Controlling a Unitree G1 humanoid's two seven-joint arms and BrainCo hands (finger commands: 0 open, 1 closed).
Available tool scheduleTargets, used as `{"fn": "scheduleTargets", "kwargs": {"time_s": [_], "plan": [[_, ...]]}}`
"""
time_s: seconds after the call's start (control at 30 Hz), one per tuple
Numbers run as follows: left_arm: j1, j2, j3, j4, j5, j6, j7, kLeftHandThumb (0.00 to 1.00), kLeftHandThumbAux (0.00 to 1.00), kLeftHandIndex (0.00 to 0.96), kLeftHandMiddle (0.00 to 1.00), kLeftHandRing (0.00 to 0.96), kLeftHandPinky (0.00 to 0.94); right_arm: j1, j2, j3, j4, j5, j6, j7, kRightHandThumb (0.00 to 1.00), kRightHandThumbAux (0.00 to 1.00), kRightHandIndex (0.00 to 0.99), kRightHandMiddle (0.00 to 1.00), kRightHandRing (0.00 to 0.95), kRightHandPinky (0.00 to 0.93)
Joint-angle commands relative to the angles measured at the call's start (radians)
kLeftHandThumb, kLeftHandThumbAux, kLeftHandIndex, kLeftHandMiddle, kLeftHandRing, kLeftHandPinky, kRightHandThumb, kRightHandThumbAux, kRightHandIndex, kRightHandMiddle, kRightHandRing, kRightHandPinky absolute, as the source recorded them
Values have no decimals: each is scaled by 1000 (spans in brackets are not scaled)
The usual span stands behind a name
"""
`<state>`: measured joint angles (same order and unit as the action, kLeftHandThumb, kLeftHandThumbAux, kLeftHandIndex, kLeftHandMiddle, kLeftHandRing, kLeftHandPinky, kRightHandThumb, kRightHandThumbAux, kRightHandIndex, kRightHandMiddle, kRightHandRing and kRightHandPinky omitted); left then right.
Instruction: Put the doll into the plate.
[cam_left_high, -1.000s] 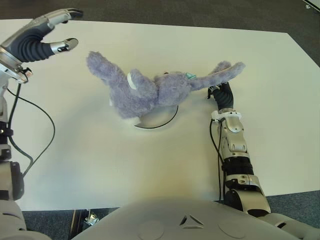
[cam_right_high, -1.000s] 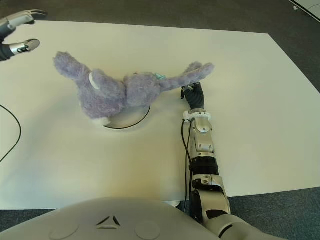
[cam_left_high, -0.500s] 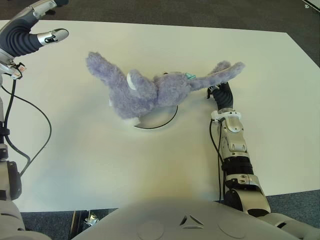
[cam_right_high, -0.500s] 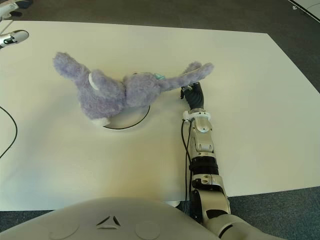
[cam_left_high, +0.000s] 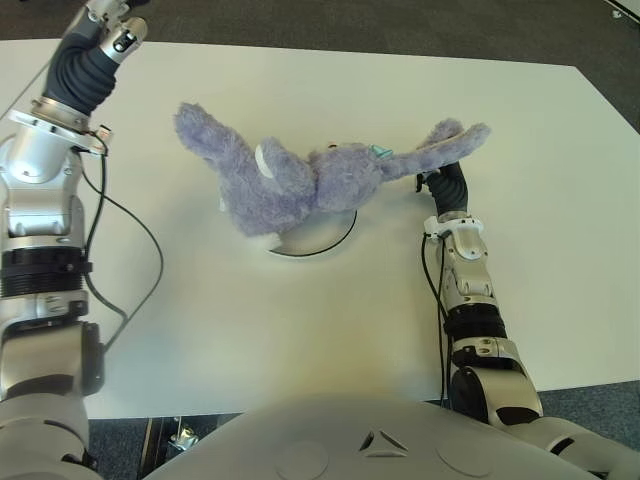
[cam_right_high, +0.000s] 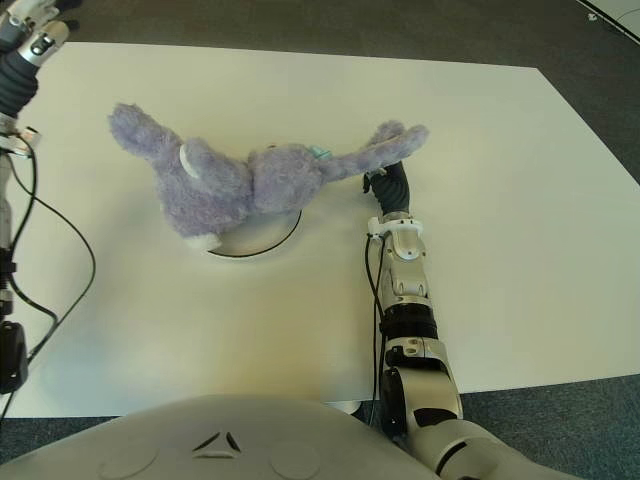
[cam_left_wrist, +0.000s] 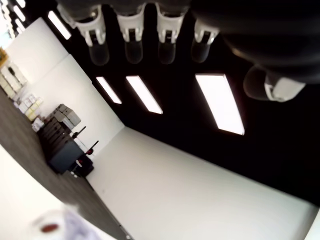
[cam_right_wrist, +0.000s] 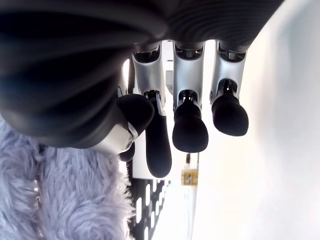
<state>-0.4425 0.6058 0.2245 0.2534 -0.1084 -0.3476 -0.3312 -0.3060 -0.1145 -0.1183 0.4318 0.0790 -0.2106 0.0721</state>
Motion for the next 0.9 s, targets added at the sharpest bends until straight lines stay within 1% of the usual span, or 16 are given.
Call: {"fn": "scheduleTargets", "kwargs": {"time_s": [0.03, 0.13, 0.17, 0.23, 0.27, 0.3, 0.37, 0.4, 0.47, 0.5, 0.57, 0.6, 0.67, 0.73, 0.83, 0.9], "plan": [[5, -60, 2, -2, 2, 31, 52, 490, 240, 0, 0, 0, 19, 89, 17, -4, 142, 0, 26, 4, 846, 673, 424, 524, 756, 742], [-10, -85, 3, 12, 6, 39, 77, 473, 271, 0, 0, 0, 30, 75, 16, -6, 172, 1, 12, 5, 846, 673, 424, 524, 750, 736], [-38, -106, -9, 35, 18, 51, 100, 470, 276, 0, 0, 0, 32, 69, 14, -7, 184, 1, 8, 6, 846, 673, 424, 524, 749, 735], [-74, -134, -23, 65, 34, 66, 130, 422, 320, 0, 0, 0, 52, 60, 12, -8, 203, 0, 0, 8, 846, 673, 423, 524, 745, 724], [-129, -141, -24, 205, 47, 27, 145, 403, 337, 0, 0, 0, 59, 59, 14, -7, 204, -1, 0, 7, 846, 673, 423, 524, 744, 720], [-162, -156, -24, 296, 55, 9, 168, 370, 361, 0, 0, 0, 72, 54, 15, -10, 210, 0, -3, 4, 846, 673, 422, 521, 743, 718], [-202, -174, -23, 401, 64, -16, 196, 318, 391, 0, 0, 0, 83, 46, 18, -13, 222, 1, -7, 1, 846, 674, 421, 516, 742, 712], [-207, -177, -23, 412, 66, -21, 200, 298, 403, 0, 0, 0, 87, 43, 18, -14, 228, 1, -9, 0, 846, 674, 421, 514, 741, 710], [-192, -207, -19, 388, 60, -32, 227, 262, 416, 0, 0, 0, 90, 39, 21, -15, 237, 1, -15, -3, 846, 674, 420, 512, 741, 708], [-151, -241, -12, 358, 43, -67, 238, 243, 422, 0, 0, 0, 90, 38, 23, -16, 238, 0, -21, -5, 845, 675, 419, 511, 740, 708], [-94, -285, -6, 315, 23, -117, 250, 192, 434, 0, 0, 0, 87, 33, 25, -18, 243, 0, -29, -9, 846, 675, 418, 513, 742, 704], [-74, -297, -6, 296, 20, -130, 255, 168, 441, 0, 0, 0, 87, 31, 25, -19, 244, 0, -32, -11, 846, 675, 417, 514, 744, 703], [-30, -315, -12, 236, 15, -128, 259, 140, 454, 0, 0, 5, 89, 37, 33, -21, 223, 5, -29, -20, 846, 675, 416, 516, 745, 702], [-23, -329, -9, 253, 6, -142, 255, 121, 467, 0, 4, 15, 94, 43, 49, -29, 191, 19, -19, -32, 846, 675, 415, 520, 745, 703], [-29, -343, 3, 285, -8, -160, 249, 98, 491, 0, 26, 39, 117, 40, 60, -37, 179, 29, -16, -41, 846, 675, 412, 530, 746, 708], [-27, -356, 14, 297, -26, -178, 243, 89, 501, 12, 55, 69, 153, 41, 67, -41, 172, 32, -17, -48, 846, 675, 410, 537, 750, 707]]}}
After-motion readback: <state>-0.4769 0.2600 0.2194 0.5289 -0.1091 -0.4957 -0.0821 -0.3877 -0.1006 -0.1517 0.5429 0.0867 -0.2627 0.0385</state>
